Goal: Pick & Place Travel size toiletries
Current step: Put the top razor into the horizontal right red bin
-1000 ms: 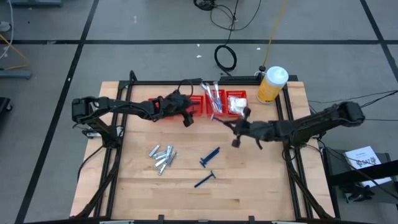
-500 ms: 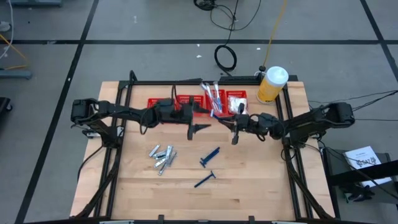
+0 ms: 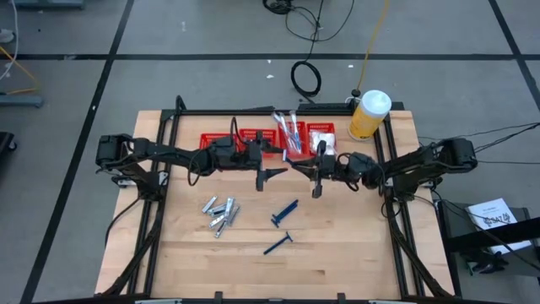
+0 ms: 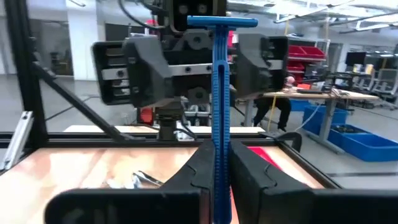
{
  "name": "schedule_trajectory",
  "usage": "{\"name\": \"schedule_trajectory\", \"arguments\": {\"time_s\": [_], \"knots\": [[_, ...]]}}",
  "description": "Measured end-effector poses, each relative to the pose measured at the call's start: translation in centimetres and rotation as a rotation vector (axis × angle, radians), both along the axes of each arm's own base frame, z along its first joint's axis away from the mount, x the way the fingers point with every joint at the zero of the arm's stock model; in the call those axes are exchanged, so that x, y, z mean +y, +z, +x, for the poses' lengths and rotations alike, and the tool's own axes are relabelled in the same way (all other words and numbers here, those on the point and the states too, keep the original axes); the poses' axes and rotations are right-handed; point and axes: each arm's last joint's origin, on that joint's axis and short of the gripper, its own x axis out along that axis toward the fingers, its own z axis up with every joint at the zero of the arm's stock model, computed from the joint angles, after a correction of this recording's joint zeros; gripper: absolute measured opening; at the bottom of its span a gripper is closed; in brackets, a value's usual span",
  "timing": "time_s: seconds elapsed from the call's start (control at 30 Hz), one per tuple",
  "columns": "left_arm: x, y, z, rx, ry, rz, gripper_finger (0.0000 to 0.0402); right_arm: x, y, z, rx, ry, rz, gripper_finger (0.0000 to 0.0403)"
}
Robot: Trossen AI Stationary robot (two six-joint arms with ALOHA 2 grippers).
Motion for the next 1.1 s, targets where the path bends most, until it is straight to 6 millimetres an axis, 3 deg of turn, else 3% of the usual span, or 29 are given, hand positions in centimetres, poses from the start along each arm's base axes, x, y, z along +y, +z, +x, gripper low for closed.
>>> {"name": "schedule_trajectory", "arguments": {"time_s": [0.17, 0.43, 0.7, 0.83, 1.1], "knots": [[0.0, 0.1, 0.0, -0.016, -0.012, 0.0, 0.0269, 0.2, 0.0, 0.0, 0.001, 0.006, -0.009, 0.0019], [0.1, -1.7, 1.3, -0.048, -0.029, -0.027, 0.0269, 0.1, 0.0, 0.0, 0.009, 0.002, -0.011, 0.0019], [0.8, -1.8, 1.3, -0.069, -0.011, -0.043, 0.0255, 0.1, -0.2, 0.0, 0.023, 0.002, -0.01, 0.0019], [1.0, -1.8, 1.3, -0.066, -0.006, -0.039, 0.0197, 0.1, -0.2, 0.1, 0.028, 0.002, -0.01, 0.0019], [0.8, -1.9, 1.3, -0.06, -0.042, 0.004, 0.0022, 0.1, -0.4, 0.1, 0.049, -0.009, -0.012, 0.0022]]}}
